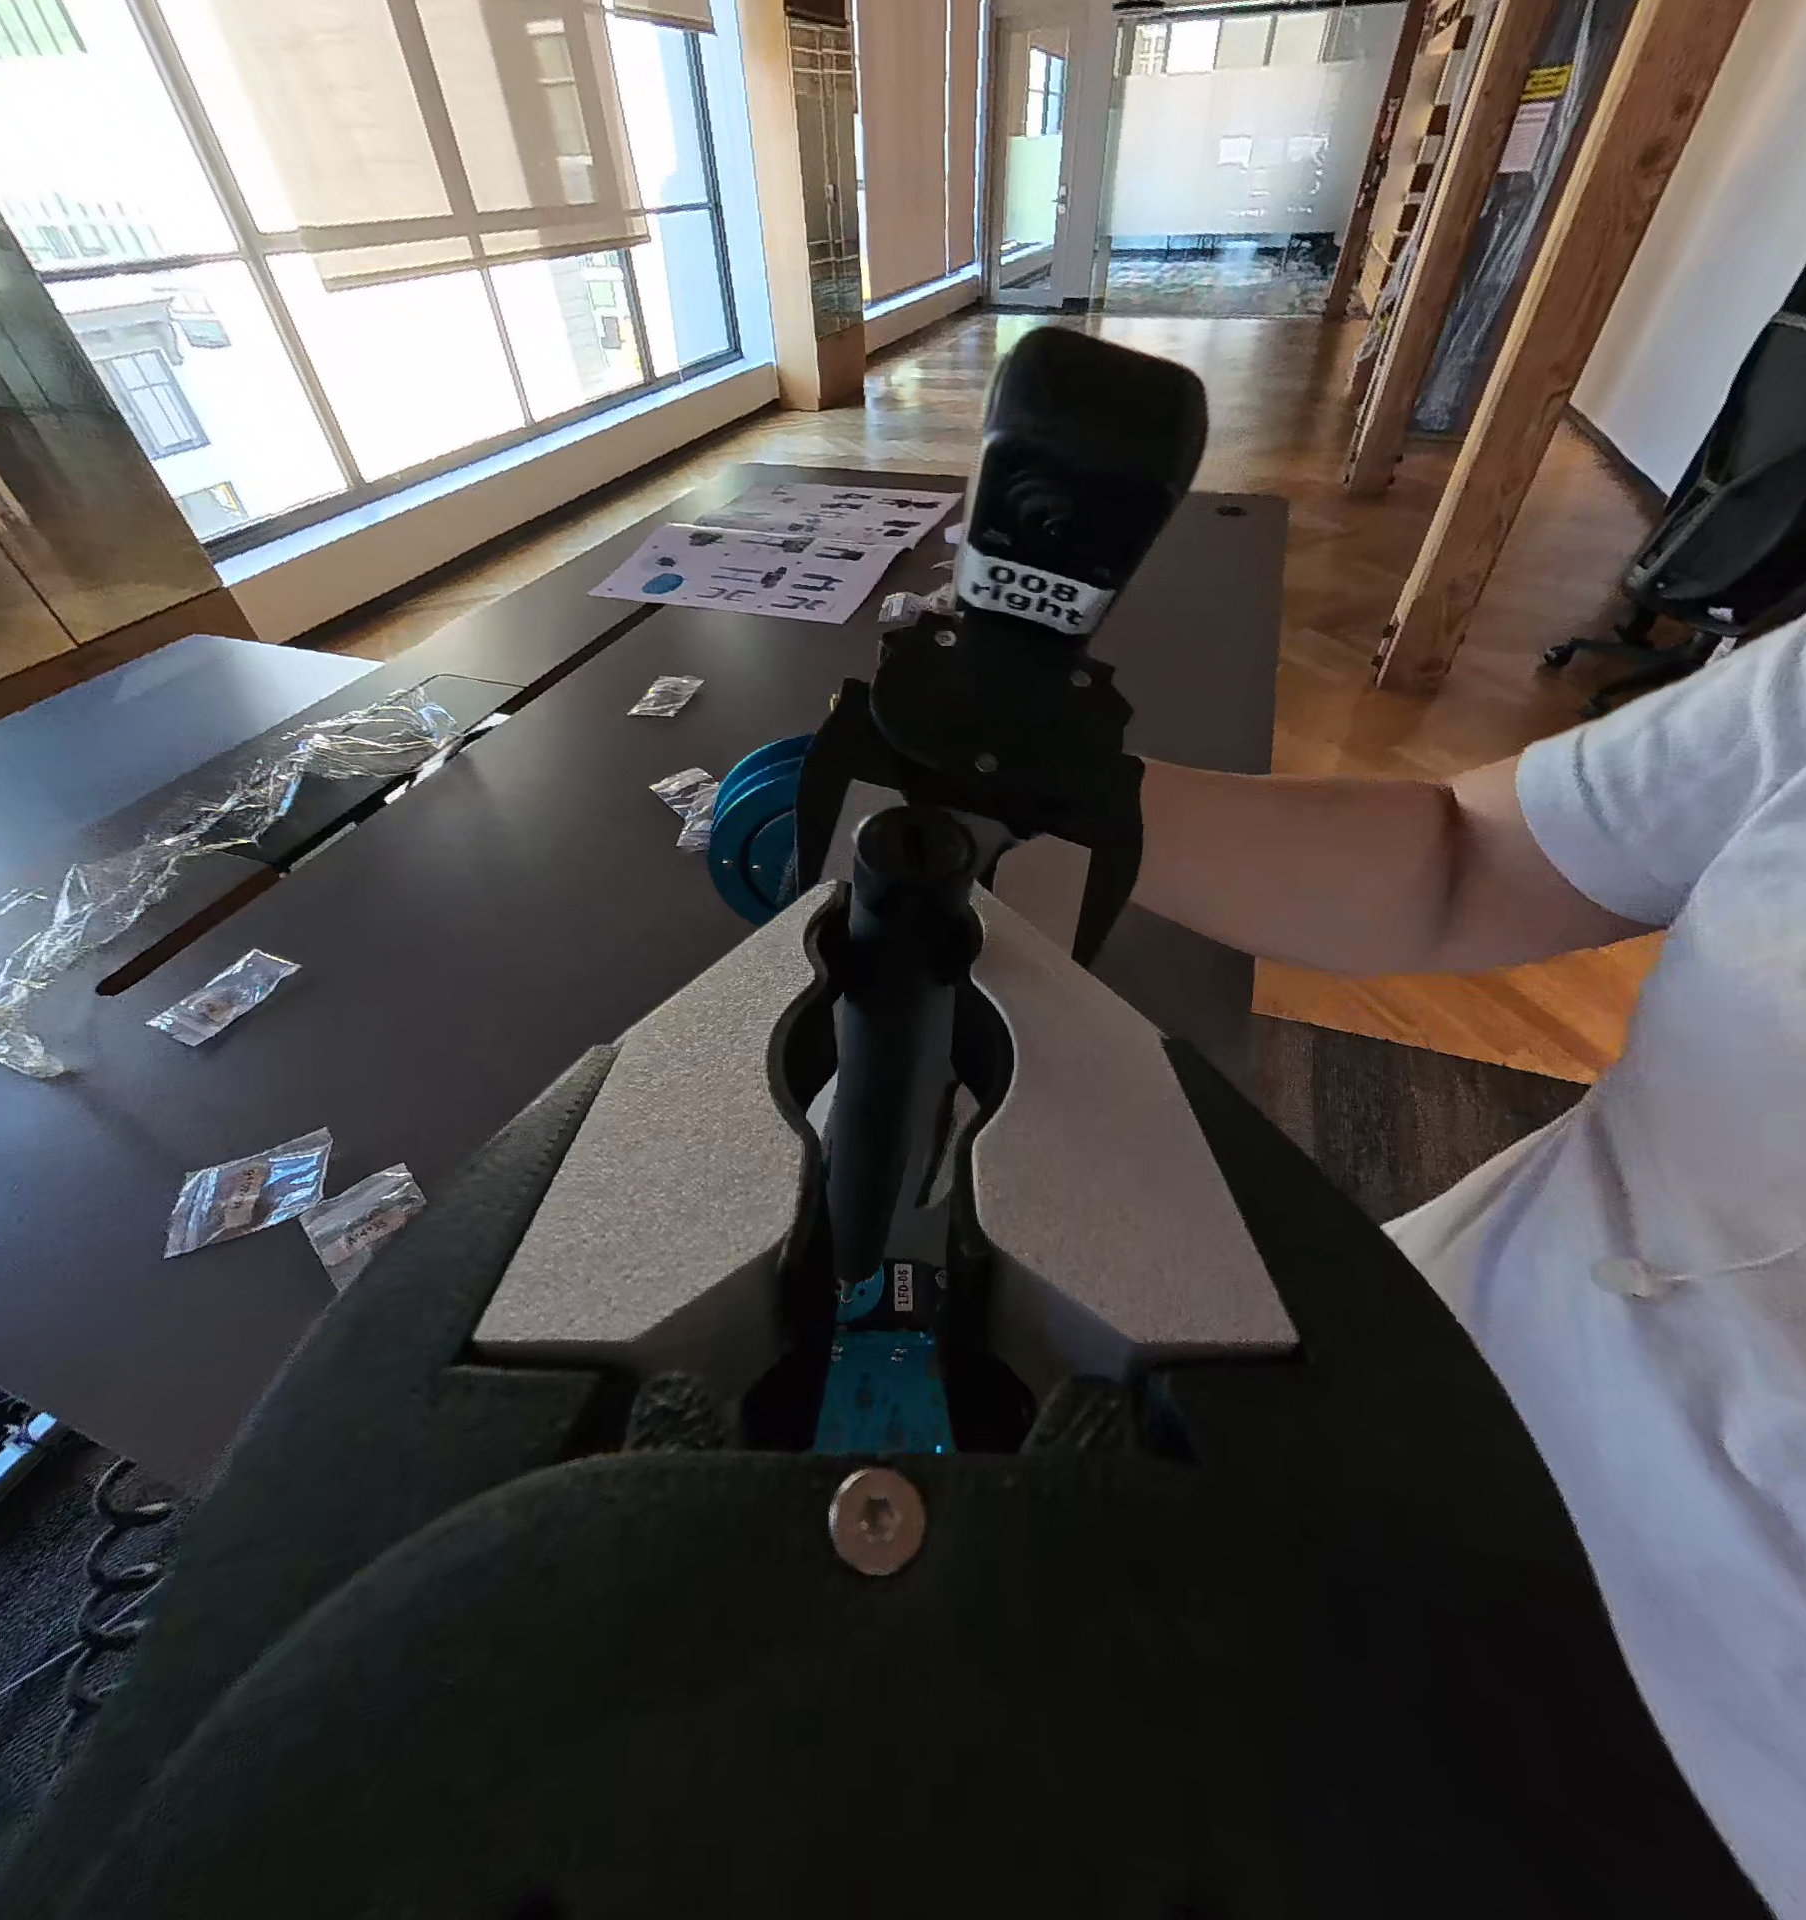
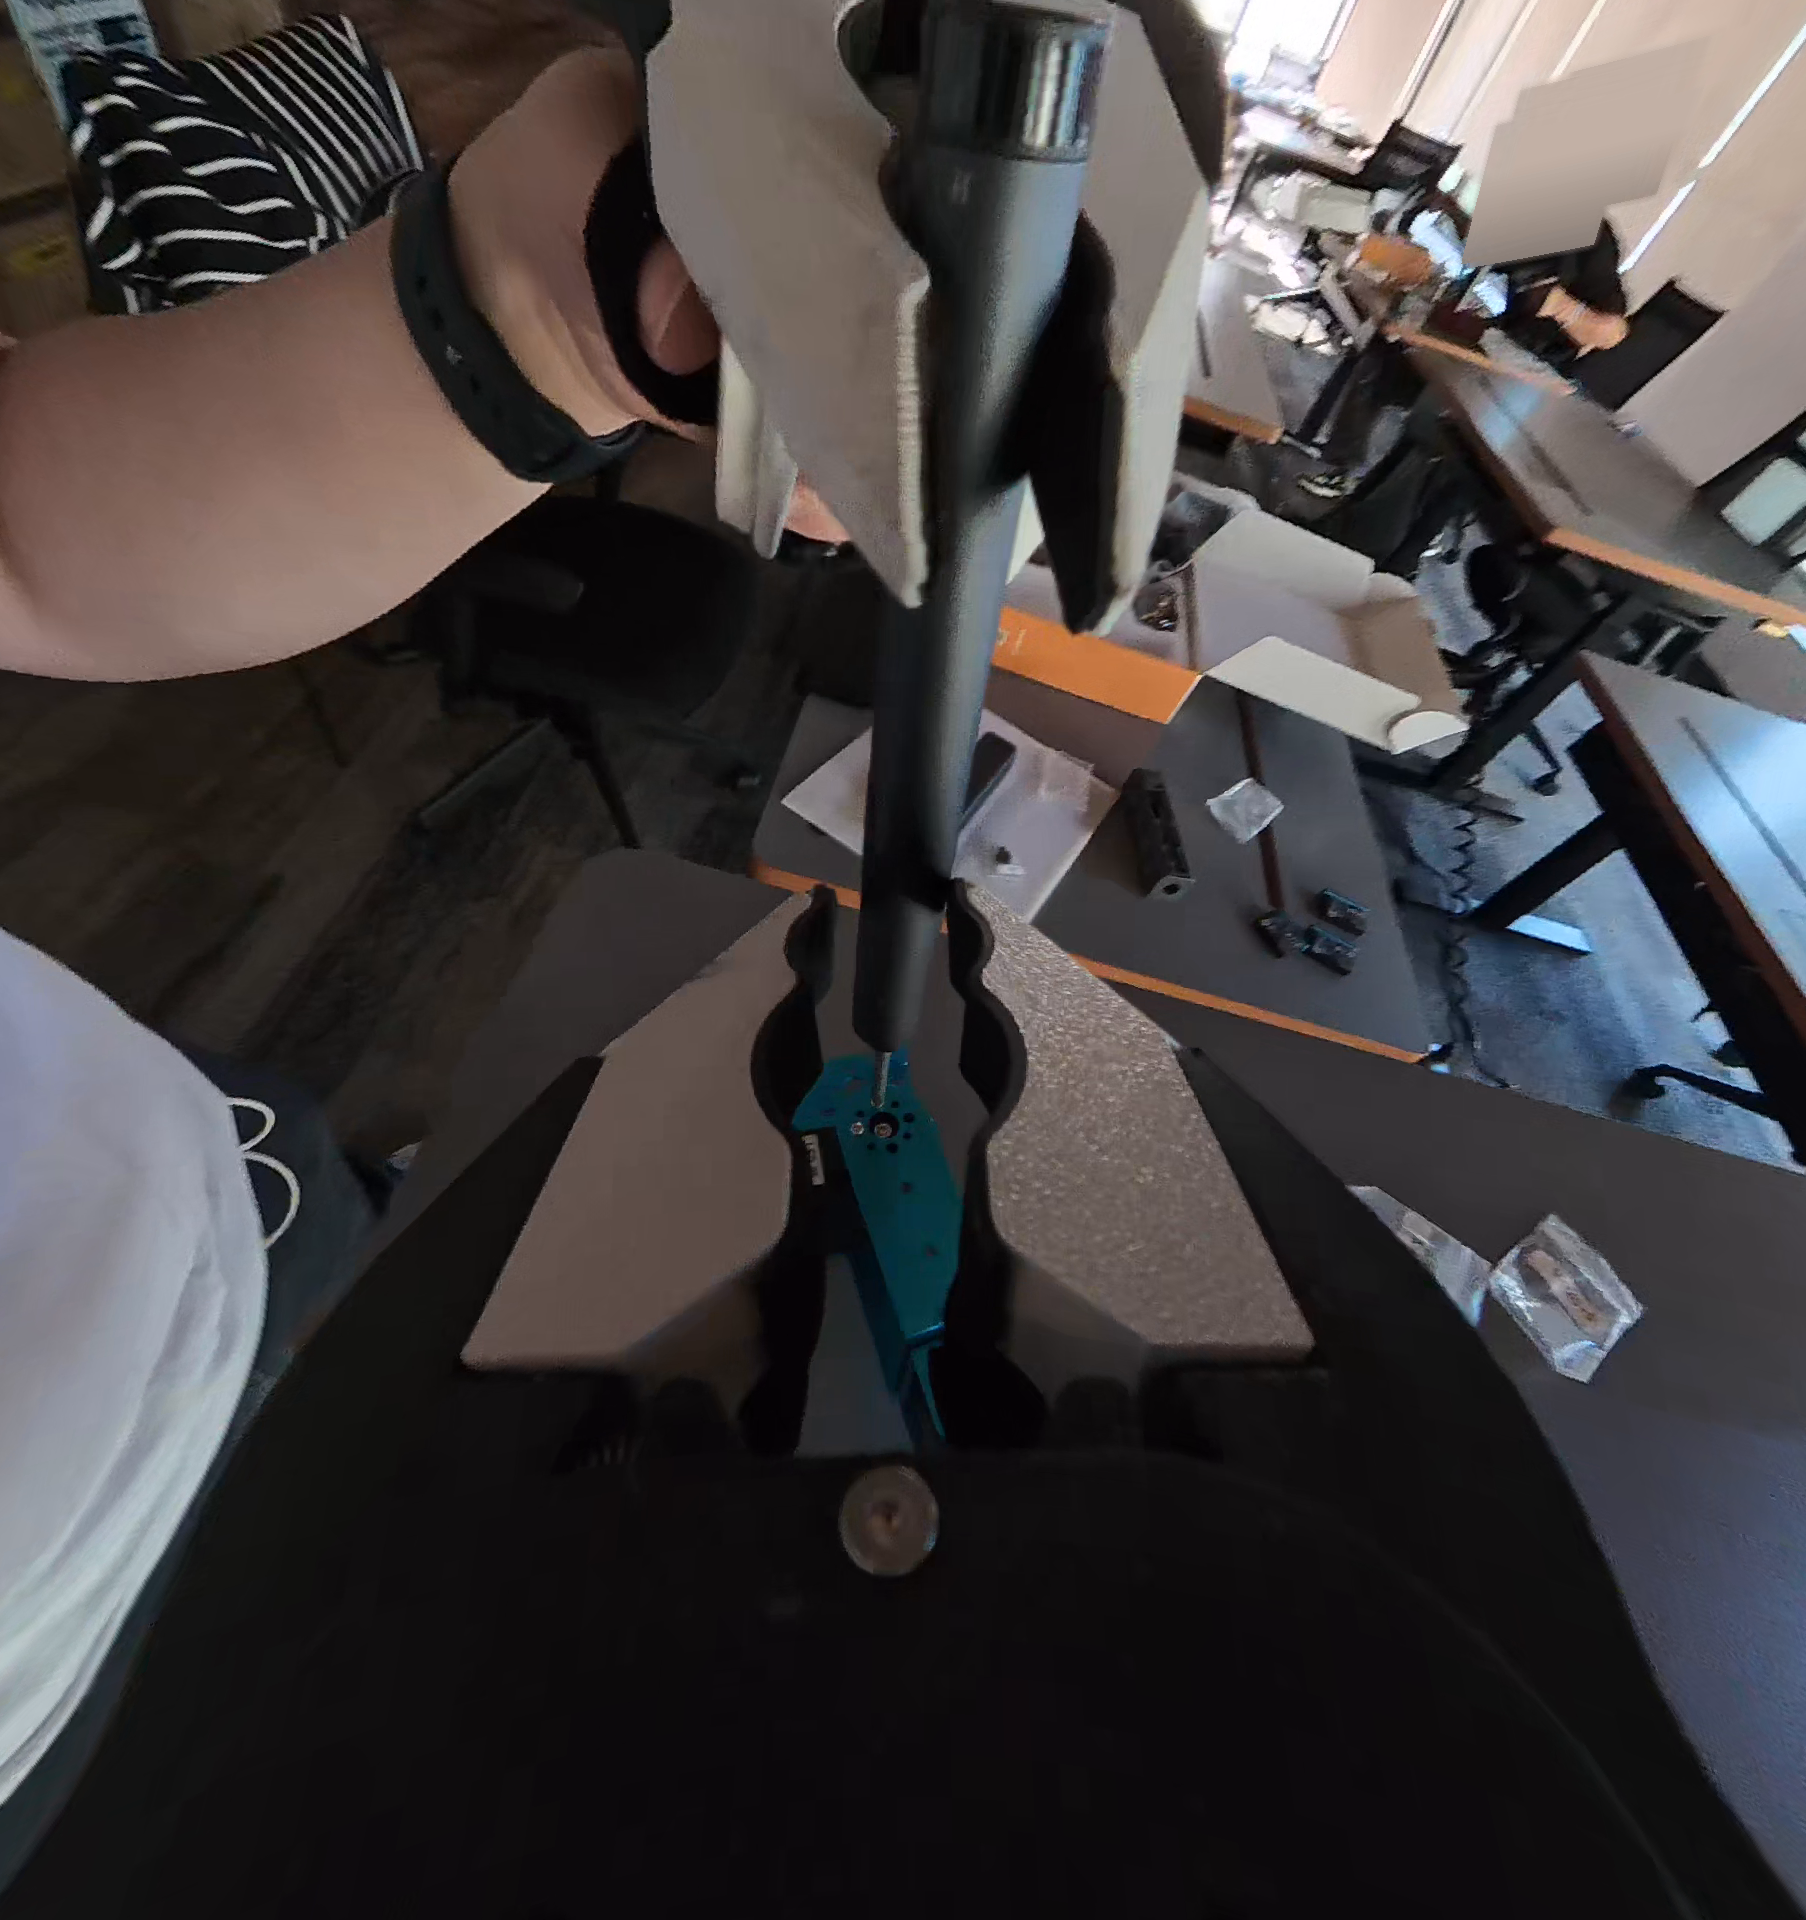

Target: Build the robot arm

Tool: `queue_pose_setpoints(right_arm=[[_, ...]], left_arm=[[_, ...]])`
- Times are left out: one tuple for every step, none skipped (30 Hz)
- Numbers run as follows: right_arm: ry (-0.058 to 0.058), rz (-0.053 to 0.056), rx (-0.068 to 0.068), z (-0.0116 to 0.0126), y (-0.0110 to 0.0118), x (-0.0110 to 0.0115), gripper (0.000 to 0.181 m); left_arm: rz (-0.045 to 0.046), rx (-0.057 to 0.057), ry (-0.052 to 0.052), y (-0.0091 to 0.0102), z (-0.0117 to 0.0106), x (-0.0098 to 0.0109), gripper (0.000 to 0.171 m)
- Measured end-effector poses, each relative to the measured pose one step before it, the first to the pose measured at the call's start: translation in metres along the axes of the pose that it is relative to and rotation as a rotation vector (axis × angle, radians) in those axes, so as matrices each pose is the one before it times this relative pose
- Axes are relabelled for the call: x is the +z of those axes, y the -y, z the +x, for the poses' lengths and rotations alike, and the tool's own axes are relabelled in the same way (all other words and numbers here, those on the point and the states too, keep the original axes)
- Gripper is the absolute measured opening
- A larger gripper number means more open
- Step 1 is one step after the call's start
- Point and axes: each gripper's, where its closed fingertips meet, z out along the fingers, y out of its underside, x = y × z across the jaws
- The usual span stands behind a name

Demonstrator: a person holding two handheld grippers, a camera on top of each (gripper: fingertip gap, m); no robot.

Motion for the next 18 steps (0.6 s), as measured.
queue_pose_setpoints(right_arm=[[0.0219,-0.0042,0.0185,-0.0005,-0.00004,0.00009,0.022],[0.0097,0.0035,0.0202,0.00083,0.00058,-0.00003,0.021],[0.0055,0.009,0.0199,0.00096,0.00066,0.00012,0.02],[0.0081,0.0111,0.0178,-0.00017,0.00058,0.00035,0.019],[-0.003,0.0077,0.0075,0.00084,-0.00016,0.00023,0.016],[0.0018,0.0113,0.0006,-0.00042,0.00011,-0.00006,0.016],[0.0026,0.0105,0.0051,-0.00026,-0.0001,-0.00017,0.016],[0.0049,0.0088,0.0049,-0.00076,-0.00012,-0.00012,0.016],[0.0034,0.0078,-0.0032,-0.00084,-0.00019,-0.00004,0.016],[0.0009,0.0075,-0.009,-0.00087,0.0,-0.00005,0.016],[0.0042,0.0056,-0.0065,-0.0013,-0.00029,-0.00019,0.016],[0.0065,0.003,0.0002,-0.00131,-0.00027,-0.00016,0.016],[0.004,0.0016,0.0004,-0.0009,-0.00034,-0.00016,0.016],[0.0004,0.0002,-0.0025,-0.00036,-0.00006,-0.00016,0.017],[-0.0029,0.0009,-0.0036,0.00009,0.00001,0.00009,0.017],[-0.004,0.0,-0.0043,0.00048,0.0001,0.00014,0.016],[-0.0021,-0.0014,-0.0016,0.00036,0.00002,0.00026,0.016],[-0.001,-0.0024,-0.0027,0.00023,0.00005,0.00033,0.016]], left_arm=[[-0.00105,0.0015,-0.0056,0.00009,-0.00013,0.0002,0.015],[0.00008,0.0013,-0.0028,0.00018,-0.00012,0.00039,0.015],[0.00019,-0.0011,-0.0043,0.00023,0.00021,0.00059,0.015],[-0.00028,0.0015,-0.0055,0.00007,0.00095,0.00046,0.015],[-0.0003,0.0057,-0.0036,-0.00002,0.00102,0.00044,0.015],[-0.00012,0.006,0.002,-0.00002,0.00058,0.00025,0.015],[-0.00013,0.0043,0.0049,0.00006,0.00043,0.00006,0.015],[0.00019,0.0051,0.0022,-0.00016,0.00128,0.00016,0.015],[0.00135,0.0077,0.0029,-0.00011,0.0015,-0.00002,0.015],[0.00175,0.008,0.0057,-0.00012,0.00141,-0.00001,0.015],[0.00171,0.0093,0.0026,-0.00024,0.00226,0.00013,0.015],[0.00171,0.0127,0.0013,-0.00017,0.00236,0.00026,0.015],[0.00259,0.0116,0.0036,-0.00011,0.00148,0.00006,0.015],[0.00289,0.0035,0.0024,0.00001,0.00063,0.00017,0.015],[0.00227,-0.004,0.0009,0.0001,-0.00036,-0.00015,0.015],[0.00131,-0.0047,-0.0003,0.00009,-0.00089,-0.00022,0.015],[0.00061,-0.003,-0.0026,0.00007,-0.00065,-0.00048,0.015],[-0.00055,-0.0019,-0.0016,-0.00004,-0.00049,-0.00047,0.015]])
